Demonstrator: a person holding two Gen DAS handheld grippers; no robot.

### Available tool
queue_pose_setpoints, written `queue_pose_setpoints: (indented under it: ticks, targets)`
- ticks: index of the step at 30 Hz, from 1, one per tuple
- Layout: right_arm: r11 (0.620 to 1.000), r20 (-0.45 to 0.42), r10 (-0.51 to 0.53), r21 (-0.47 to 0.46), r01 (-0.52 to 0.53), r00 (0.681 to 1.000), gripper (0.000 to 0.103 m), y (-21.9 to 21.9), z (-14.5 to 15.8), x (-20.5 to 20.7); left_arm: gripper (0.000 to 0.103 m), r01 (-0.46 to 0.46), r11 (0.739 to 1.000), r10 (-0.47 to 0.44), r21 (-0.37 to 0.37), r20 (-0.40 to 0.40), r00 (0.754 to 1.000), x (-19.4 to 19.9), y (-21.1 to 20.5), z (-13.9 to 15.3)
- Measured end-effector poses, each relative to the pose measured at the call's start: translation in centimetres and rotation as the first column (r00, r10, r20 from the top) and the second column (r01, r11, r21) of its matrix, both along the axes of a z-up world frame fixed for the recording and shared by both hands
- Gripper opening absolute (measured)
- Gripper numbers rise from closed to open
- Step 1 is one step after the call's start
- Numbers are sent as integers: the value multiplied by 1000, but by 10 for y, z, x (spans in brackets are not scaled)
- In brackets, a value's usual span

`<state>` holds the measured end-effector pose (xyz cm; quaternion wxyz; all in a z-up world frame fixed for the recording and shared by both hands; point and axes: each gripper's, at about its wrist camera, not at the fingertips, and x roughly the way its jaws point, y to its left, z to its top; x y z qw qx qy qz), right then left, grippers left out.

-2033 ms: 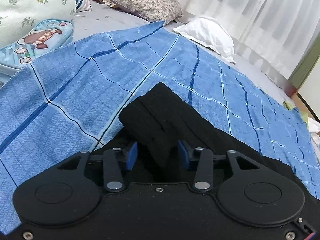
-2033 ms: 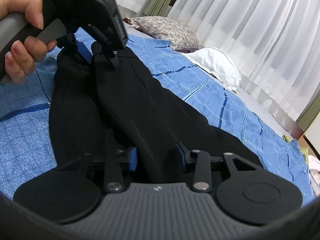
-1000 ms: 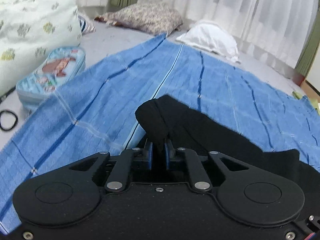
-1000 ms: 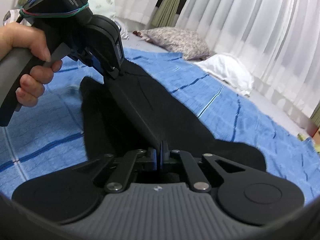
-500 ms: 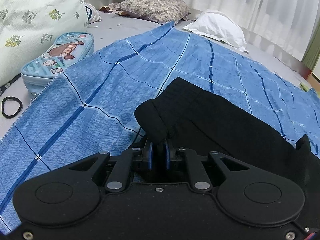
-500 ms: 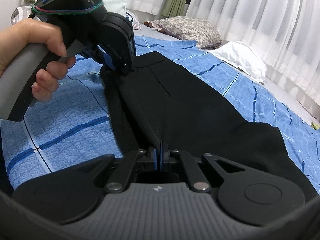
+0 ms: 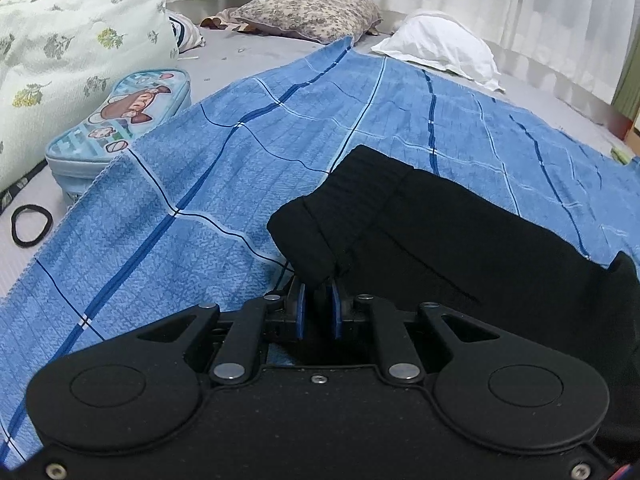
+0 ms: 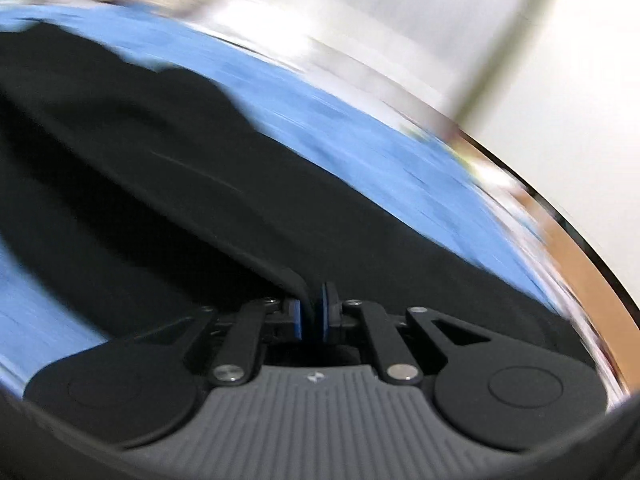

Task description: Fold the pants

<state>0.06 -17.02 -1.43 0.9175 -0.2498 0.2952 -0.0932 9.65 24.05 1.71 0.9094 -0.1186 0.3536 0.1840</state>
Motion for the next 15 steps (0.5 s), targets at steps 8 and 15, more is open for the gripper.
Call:
queue_pose_setpoints:
  ticks: [8,15]
  targets:
    - [864,95,-496,-39,501,863,22,-179,4,17,15,-22,999,24,40,-37,999,6,-5,3]
    - [760,105,-647,6,650,755,31,-276,10,38,15,-46,997,50,69,-57,997,10,-10,3]
